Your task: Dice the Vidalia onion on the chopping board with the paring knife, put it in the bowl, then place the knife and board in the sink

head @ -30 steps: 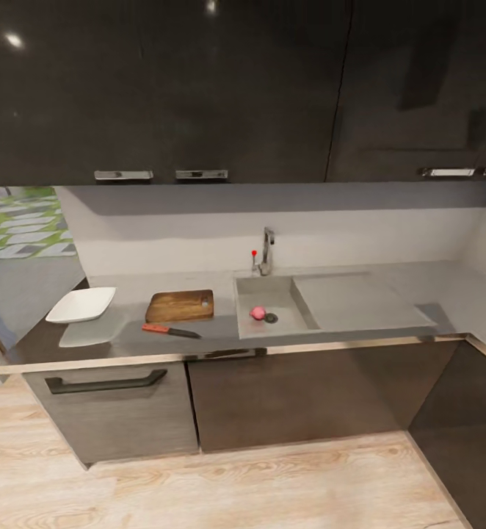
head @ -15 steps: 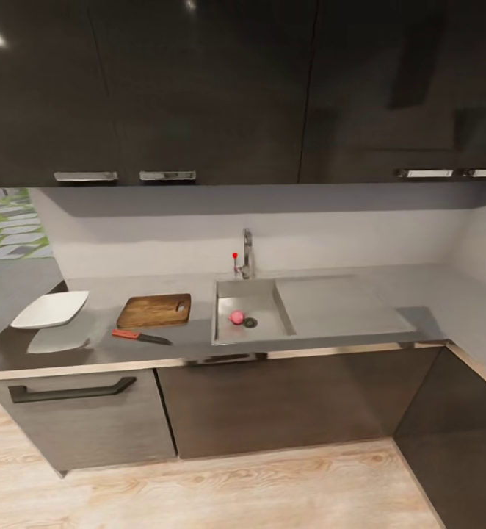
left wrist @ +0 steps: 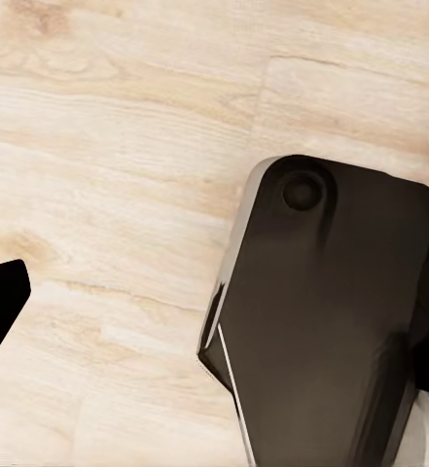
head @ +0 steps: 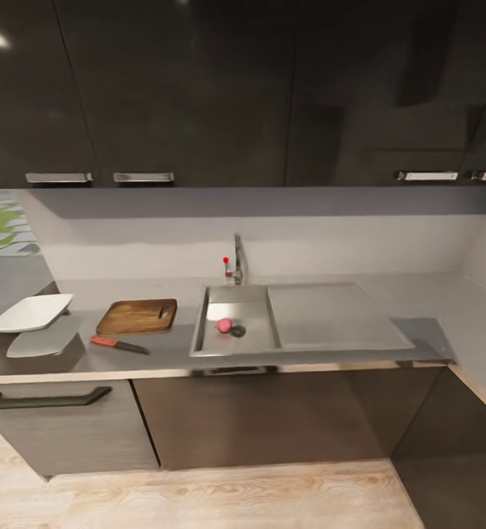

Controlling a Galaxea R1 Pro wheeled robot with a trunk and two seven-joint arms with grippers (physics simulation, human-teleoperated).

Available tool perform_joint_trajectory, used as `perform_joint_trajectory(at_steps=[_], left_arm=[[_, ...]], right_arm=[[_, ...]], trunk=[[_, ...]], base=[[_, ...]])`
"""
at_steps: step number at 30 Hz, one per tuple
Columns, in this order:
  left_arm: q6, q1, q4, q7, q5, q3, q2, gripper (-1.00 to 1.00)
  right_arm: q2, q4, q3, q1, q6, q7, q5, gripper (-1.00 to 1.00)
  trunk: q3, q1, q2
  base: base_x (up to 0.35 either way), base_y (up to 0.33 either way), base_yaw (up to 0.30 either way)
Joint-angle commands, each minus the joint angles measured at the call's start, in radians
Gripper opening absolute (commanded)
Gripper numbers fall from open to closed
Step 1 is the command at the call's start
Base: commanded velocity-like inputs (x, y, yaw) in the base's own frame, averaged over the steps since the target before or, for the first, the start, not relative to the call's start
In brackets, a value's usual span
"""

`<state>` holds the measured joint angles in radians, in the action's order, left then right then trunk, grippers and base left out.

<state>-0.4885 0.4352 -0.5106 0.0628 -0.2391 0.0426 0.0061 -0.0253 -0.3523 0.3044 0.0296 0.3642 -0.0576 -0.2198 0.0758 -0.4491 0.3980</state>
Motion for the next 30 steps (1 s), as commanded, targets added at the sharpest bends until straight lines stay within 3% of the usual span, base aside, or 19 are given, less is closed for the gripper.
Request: perform_joint_trajectory(at_steps=[1,8,19,22,23,24,30], left_arm=[[-0.001,0.0,-0.003,0.003,-0.002,-0.001,0.0,1.0],[0.0,0.0,-0.003,0.003,-0.002,-0.001,0.0,1.0],[0.002,-0.029,-0.013,0.004,0.003,-0.001,0.002,1.0],[0.097,-0.112,-0.019,0.02,0.005,-0.002,0.014,1.0],[0.299,-0.192,-0.094,0.027,0.008,-0.003,0.021,1.0],[0.382,-0.207,-0.189,0.028,0.01,-0.006,0.022,1.0],[0.505,-0.217,-0.41,0.029,0.033,-0.012,0.023,1.0]], right_arm=[[0.001,0.001,0.008,0.001,0.004,-0.006,-0.007,1.0],[-0.001,0.001,0.009,0.001,0.004,-0.007,-0.007,1.0],[-0.001,0.001,0.007,0.001,0.004,-0.008,-0.007,1.0],[-0.001,0.001,0.008,0.001,0.004,-0.007,-0.007,1.0],[-0.001,0.001,0.008,0.001,0.004,-0.007,-0.007,1.0],[-0.001,0.001,0.009,0.001,0.004,-0.007,-0.007,1.0],[-0.001,0.001,0.01,0.001,0.005,-0.007,-0.007,1.0]], trunk=[[0.002,-0.001,0.002],[0.002,-0.001,0.002],[0.002,-0.001,0.002],[0.002,-0.001,0.002],[0.002,-0.001,0.002],[0.002,-0.001,0.002],[0.002,-0.001,0.002]], base=[[0.172,-0.298,0.134],[0.148,-0.245,0.037],[0.019,-0.029,0.003],[0.0,-0.001,0.0],[0.0,0.0,0.0],[0.0,0.0,0.0],[0.0,0.0,0.0]])
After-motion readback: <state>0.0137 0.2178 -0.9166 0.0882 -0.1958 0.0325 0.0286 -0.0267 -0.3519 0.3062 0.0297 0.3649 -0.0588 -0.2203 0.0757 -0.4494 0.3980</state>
